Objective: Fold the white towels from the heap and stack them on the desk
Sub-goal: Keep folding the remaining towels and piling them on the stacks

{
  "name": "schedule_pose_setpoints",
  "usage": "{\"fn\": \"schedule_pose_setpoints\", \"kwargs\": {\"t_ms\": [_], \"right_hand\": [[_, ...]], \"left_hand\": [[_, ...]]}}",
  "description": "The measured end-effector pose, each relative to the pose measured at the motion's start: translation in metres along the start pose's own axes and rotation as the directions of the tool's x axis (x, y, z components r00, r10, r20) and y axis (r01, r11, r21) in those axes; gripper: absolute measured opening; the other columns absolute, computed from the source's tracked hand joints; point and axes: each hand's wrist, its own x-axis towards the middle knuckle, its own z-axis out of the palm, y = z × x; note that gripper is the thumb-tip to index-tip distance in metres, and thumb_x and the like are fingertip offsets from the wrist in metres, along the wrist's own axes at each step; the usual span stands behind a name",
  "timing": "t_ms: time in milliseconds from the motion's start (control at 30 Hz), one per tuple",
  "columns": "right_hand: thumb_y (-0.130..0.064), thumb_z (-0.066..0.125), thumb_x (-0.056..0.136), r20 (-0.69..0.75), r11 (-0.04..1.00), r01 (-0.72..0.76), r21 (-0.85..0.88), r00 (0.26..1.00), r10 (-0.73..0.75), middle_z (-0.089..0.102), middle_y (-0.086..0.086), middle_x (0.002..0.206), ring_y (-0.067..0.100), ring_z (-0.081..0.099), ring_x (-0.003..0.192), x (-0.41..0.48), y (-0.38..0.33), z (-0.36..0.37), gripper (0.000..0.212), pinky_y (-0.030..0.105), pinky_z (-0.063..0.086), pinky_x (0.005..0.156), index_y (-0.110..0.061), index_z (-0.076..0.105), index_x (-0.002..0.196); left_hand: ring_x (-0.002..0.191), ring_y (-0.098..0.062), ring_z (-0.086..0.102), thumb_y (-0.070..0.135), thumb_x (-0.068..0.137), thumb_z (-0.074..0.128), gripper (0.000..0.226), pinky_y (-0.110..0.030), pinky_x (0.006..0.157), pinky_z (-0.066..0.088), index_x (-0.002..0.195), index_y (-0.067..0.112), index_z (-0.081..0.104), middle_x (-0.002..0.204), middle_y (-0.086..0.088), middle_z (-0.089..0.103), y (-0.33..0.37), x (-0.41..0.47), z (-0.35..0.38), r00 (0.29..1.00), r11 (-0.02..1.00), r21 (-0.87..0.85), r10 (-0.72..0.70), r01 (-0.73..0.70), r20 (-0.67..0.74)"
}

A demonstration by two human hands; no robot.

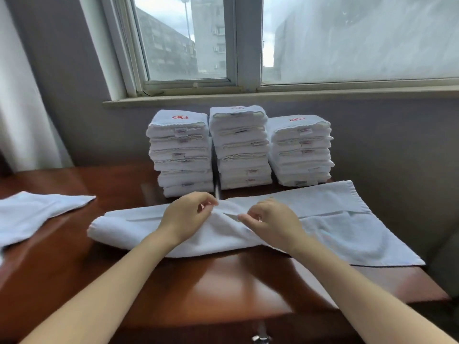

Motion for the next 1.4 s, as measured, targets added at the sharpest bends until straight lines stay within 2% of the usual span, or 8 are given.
{"fn": "schedule_pose_setpoints", "kwargs": {"t_ms": [167,333,533,767,933,1133,1267,1400], "right_hand": [[-0.052,0.053,0.089,0.065,0.985,-0.126,-0.115,0.989,0.134,0.063,-0.003,0.089,0.02,0.057,0.089,0.008,-0.027,0.024,0.036,0.031,0.043,0.069,-0.023,0.074,0.085],[-0.021,0.061,0.078,-0.076,0.996,-0.08,-0.026,0.994,0.078,0.06,-0.002,0.087,0.025,0.055,0.088,-0.005,-0.027,0.047,0.012,0.034,0.04,0.071,-0.017,0.069,0.087],[0.009,0.056,0.061,-0.286,0.975,0.183,0.129,0.948,-0.14,0.061,0.0,0.083,0.024,0.055,0.078,-0.013,-0.028,0.046,0.026,0.036,0.045,0.068,-0.01,0.062,0.079],[0.011,0.048,0.07,-0.396,0.953,0.206,0.22,0.912,-0.106,0.06,-0.002,0.076,0.018,0.053,0.071,-0.022,-0.032,0.04,0.023,0.031,0.045,0.066,-0.007,0.058,0.08],[-0.003,0.046,0.076,-0.36,0.937,0.301,0.179,0.906,-0.222,0.059,-0.004,0.077,0.011,0.051,0.072,-0.036,-0.034,0.031,0.017,0.017,0.038,0.063,-0.007,0.062,0.079],[-0.021,0.047,0.074,-0.225,0.912,0.393,0.114,0.905,-0.362,0.055,-0.008,0.068,0.014,0.051,0.064,-0.052,-0.038,0.027,0.019,0.028,0.04,0.052,-0.011,0.062,0.07],[-0.032,0.05,0.083,-0.142,0.899,0.415,0.136,0.907,-0.397,0.056,-0.009,0.068,0.011,0.052,0.065,-0.063,-0.037,0.026,0.024,0.028,0.043,0.056,-0.015,0.062,0.069],[-0.039,0.044,0.09,-0.102,0.917,0.387,0.093,0.92,-0.378,0.05,-0.008,0.057,0.01,0.047,0.055,-0.069,-0.036,0.024,0.037,0.024,0.037,0.052,-0.017,0.056,0.063]], "left_hand": [[0.103,-0.006,0.059,0.029,0.096,0.058,0.018,-0.03,0.087,0.047,0.112,0.029,0.066,0.112,0.016,0.064,-0.023,-0.024,0.0,0.998,0.998,0.038,-0.059,0.059,-0.001],[0.124,-0.012,0.051,0.029,0.092,0.06,0.042,-0.034,0.102,0.041,0.134,0.028,0.054,0.135,0.012,0.056,-0.032,-0.042,0.016,1.0,0.999,0.022,-0.029,0.029,0.013],[0.111,-0.019,0.058,0.025,0.078,0.069,0.046,-0.035,0.093,0.047,0.124,0.022,0.062,0.12,0.005,0.064,-0.034,-0.048,0.019,0.992,0.998,0.069,0.001,0.008,-0.129],[0.068,-0.022,0.056,0.029,0.069,0.062,0.013,-0.035,0.062,0.045,0.077,0.018,0.063,0.075,0.005,0.058,-0.025,-0.061,0.006,0.912,0.989,0.143,0.092,-0.037,-0.4],[0.068,-0.02,0.049,0.023,0.06,0.064,0.018,-0.031,0.061,0.041,0.073,0.016,0.053,0.078,0.005,0.05,-0.021,-0.089,-0.003,0.913,0.974,0.209,0.166,-0.092,-0.373],[0.08,-0.009,0.062,0.042,0.074,0.062,0.026,-0.027,0.068,0.048,0.074,0.022,0.046,0.111,0.012,0.067,-0.019,-0.122,-0.019,0.967,0.97,0.112,0.229,-0.217,-0.108],[0.068,-0.013,0.058,0.05,0.098,0.033,0.043,-0.035,0.068,0.045,0.084,0.018,0.059,0.077,0.005,0.065,-0.018,-0.128,-0.023,0.985,0.99,0.066,0.133,-0.126,-0.109],[0.073,-0.014,0.056,0.033,0.093,0.043,0.023,-0.034,0.082,0.041,0.096,0.021,0.063,0.074,0.01,0.059,-0.015,-0.131,-0.026,0.98,0.969,0.226,0.137,-0.102,-0.145]]}}
